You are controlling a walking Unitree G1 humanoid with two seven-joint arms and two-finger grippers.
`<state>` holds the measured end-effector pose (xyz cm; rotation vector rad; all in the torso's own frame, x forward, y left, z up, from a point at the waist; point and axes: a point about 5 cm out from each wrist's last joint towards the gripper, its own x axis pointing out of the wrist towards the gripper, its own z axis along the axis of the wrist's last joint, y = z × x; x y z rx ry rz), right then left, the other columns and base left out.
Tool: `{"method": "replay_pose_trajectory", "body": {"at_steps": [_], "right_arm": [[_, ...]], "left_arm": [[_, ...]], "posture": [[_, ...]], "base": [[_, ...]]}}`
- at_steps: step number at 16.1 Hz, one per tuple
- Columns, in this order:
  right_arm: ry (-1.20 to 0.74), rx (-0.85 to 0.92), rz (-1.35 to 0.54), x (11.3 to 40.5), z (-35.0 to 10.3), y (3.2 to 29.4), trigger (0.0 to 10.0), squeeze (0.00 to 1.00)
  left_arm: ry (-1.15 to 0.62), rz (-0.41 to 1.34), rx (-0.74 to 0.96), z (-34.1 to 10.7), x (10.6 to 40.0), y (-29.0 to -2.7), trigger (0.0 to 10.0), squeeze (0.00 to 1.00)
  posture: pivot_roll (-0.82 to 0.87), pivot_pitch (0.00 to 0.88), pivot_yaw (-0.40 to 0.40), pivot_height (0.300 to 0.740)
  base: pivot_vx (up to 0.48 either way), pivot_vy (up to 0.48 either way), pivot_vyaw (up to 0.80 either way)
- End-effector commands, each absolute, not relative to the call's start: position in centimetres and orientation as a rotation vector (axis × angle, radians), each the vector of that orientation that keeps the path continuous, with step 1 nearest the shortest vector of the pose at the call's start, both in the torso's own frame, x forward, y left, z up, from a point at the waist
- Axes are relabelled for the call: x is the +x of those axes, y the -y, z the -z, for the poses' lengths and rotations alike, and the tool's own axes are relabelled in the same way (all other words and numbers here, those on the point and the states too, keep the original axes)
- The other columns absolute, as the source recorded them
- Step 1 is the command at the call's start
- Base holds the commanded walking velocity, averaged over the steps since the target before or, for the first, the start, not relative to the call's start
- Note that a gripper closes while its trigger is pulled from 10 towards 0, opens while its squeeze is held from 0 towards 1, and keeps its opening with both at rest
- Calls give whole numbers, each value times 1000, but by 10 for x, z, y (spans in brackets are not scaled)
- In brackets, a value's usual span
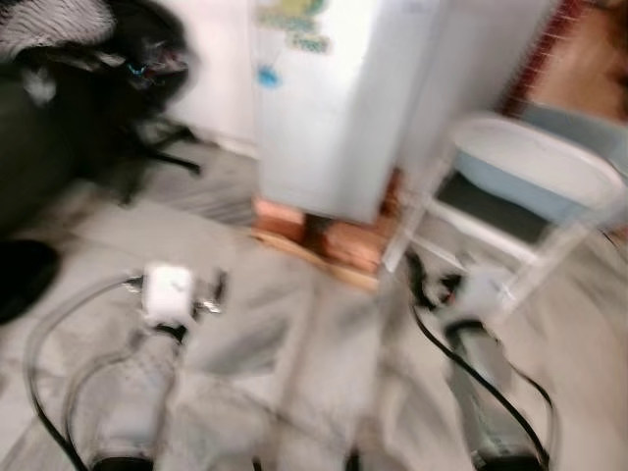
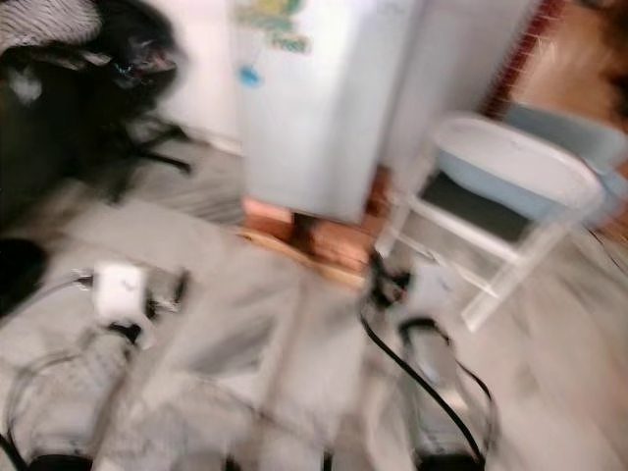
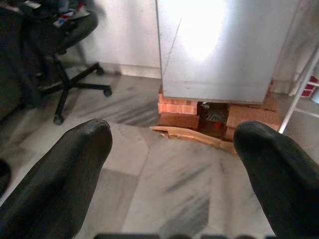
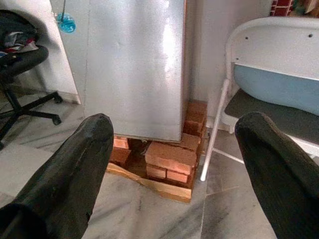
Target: Restocking fridge
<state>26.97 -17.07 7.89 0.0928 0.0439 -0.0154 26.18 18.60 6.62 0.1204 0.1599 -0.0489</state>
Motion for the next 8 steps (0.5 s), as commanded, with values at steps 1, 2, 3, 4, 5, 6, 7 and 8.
{"method": "replay_pose_trajectory", "body": {"at_steps": [1, 2, 3, 4, 5, 6, 7, 8], "right_arm": [[-45, 70, 45, 272, -80, 182, 10000, 0], [-40, 69, 42, 273, -82, 182, 10000, 0], [-38, 67, 40, 274, -83, 182, 10000, 0], [-38, 68, 39, 274, -83, 181, 10000, 0], [-36, 64, 32, 274, -83, 180, 10000, 0], [-38, 64, 30, 273, -82, 179, 10000, 0], [-41, 65, 29, 273, -81, 178, 10000, 0], [-43, 64, 28, 273, -80, 177, 10000, 0]], "left_arm": [[-158, 76, 106, -67, 265, -176, 10000, 0], [-154, 83, 107, -68, 265, -176, 10000, 0], [-132, 105, 115, -70, 266, -177, 10000, 0], [-123, 117, 118, -71, 266, -177, 10000, 0], [-124, 113, 121, -72, 266, -179, 10000, 0], [-117, 117, 126, -73, 267, -180, 10000, 0], [-115, 116, 126, -74, 268, -181, 10000, 0], [-116, 115, 126, -74, 269, -181, 10000, 0]], "posture": [[74, 71, -30, 740], [74, 73, -31, 740], [74, 80, -30, 740], [74, 83, -29, 740], [72, 87, -25, 740], [72, 87, -24, 740], [73, 88, -20, 740], [73, 88, -20, 740]], "base": [[0, 480, -800], [0, 480, -800], [0, 480, -800], [0, 480, -800], [0, 480, 0], [0, 469, 0], [0, 465, 0], [0, 465, 0]]}}
